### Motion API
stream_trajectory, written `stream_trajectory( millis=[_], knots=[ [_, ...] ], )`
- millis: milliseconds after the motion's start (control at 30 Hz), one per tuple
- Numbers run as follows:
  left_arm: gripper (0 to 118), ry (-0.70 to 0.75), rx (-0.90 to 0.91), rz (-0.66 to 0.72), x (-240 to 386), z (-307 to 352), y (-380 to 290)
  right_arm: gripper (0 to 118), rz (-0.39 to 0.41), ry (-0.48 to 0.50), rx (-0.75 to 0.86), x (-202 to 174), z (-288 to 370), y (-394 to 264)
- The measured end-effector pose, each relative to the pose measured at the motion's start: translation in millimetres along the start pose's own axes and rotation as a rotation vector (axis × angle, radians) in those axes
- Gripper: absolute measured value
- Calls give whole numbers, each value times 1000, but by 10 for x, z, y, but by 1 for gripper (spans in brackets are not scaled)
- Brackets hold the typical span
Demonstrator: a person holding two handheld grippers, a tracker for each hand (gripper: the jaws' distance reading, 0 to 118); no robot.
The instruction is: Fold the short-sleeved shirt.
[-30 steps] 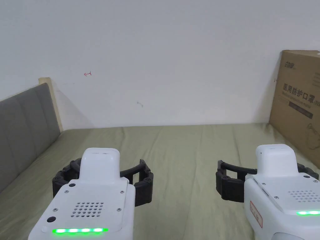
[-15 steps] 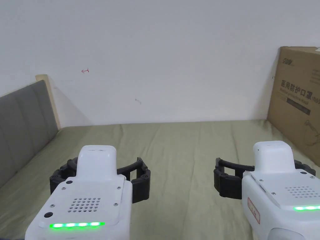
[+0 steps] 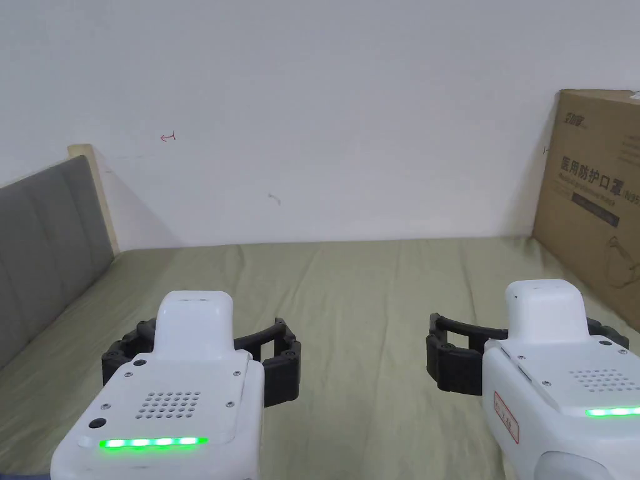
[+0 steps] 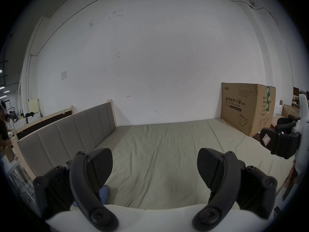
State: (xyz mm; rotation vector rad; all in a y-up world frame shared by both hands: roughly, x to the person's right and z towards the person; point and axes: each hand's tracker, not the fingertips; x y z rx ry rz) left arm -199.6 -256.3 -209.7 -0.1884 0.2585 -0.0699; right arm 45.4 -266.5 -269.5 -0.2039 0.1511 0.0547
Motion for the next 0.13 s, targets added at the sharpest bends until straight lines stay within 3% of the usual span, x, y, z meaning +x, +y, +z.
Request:
stream_trajectory(
  millis=[133],
  knots=[
    [106, 3, -8, 7, -4, -9, 2, 110, -5, 4, -1, -7, -3, 0]
  ],
)
